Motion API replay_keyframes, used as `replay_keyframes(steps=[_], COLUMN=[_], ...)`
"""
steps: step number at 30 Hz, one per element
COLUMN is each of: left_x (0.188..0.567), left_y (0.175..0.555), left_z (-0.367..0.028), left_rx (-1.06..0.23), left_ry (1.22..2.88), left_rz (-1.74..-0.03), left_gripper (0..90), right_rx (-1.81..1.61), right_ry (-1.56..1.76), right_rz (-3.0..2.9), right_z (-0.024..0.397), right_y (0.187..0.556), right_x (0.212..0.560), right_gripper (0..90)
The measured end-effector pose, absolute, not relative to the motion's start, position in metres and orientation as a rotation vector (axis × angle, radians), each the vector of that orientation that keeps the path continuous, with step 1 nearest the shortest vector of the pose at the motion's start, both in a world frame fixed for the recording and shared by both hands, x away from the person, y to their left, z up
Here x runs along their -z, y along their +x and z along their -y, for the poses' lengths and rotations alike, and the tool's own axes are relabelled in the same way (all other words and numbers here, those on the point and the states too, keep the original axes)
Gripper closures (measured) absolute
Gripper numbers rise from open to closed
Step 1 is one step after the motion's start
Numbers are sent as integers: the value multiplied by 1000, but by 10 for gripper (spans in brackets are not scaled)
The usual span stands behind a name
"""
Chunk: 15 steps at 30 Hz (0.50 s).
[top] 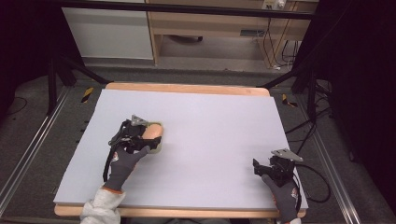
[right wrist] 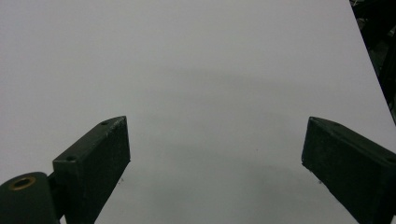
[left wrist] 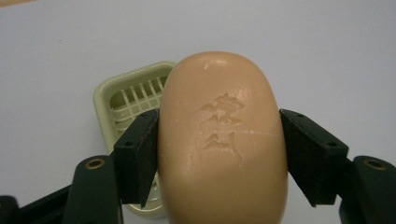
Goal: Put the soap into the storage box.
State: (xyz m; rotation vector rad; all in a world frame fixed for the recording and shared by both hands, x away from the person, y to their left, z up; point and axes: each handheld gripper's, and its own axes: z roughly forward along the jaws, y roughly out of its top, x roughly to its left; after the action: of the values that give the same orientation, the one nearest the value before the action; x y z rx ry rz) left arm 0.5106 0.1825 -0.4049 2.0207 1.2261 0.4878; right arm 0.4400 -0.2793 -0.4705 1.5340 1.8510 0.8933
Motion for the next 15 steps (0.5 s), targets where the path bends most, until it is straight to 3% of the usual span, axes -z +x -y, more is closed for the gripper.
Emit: replay_keyframes(steps=[15], left_x=[412], left_y=[534], left_z=[-188], left_rx=[-515], left_ry=[2025], left_rz=[-1290], left_gripper=[320], right_rx=[-896], right_ry=[1536], right_rz=[-1852], right_z=[278], right_y=[440], right_x=[470], right_gripper=[82])
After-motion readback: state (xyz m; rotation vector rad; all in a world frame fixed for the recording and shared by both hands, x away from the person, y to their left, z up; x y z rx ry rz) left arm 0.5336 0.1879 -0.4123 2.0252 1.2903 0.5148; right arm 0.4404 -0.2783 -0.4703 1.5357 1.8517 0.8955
